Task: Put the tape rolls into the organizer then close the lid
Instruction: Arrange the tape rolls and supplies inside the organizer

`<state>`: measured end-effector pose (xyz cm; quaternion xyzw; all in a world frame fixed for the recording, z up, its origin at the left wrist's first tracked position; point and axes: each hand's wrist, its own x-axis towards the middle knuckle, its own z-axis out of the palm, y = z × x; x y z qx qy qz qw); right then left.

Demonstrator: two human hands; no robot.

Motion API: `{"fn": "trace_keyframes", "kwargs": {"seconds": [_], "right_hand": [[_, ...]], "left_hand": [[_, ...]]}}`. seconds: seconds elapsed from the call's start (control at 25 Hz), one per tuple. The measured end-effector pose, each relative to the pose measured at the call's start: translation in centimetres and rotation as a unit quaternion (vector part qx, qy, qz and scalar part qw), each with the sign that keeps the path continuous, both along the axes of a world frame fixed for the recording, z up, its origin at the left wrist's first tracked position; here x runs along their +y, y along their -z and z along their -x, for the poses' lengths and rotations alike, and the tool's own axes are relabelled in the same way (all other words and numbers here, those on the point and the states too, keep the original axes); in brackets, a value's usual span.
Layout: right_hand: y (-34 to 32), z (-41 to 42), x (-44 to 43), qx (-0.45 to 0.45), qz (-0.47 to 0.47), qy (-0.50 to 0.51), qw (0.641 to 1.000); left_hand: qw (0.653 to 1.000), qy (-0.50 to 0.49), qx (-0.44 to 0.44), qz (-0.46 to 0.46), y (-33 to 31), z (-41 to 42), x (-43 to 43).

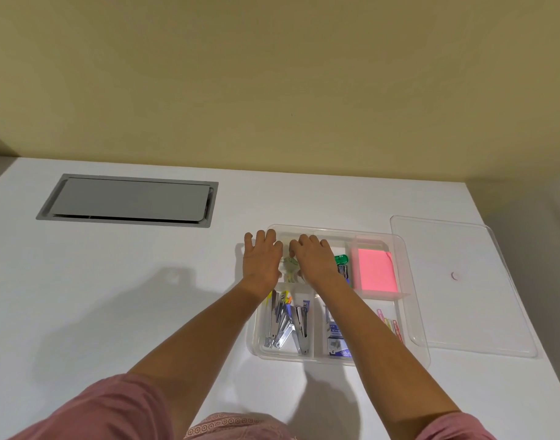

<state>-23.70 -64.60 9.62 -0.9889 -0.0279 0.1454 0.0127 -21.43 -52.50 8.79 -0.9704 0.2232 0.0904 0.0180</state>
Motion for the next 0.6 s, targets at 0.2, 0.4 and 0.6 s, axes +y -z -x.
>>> {"fn": "trace_keyframes", "kwargs": {"seconds": [0.2,0.4,0.6], "right_hand": [[0.21,-0.04,-0.07,-0.015,-0.007,0.005,1.000],[0.16,-0.17,-0.04,-0.014,-0.026,0.019,0.999],[-0.27,-0.87,-0.44,-0.022,-0.074,0.053,0.996]], "left_hand": [[1.000,-0.002,-0.019,0.010,0.33,0.10,-0.02],[1.000,-0.001,-0.024,0.012,0.52,-0.02,-0.08],[0.999,-0.004,-0.024,0.024,0.69,-0.01,0.05]]}}
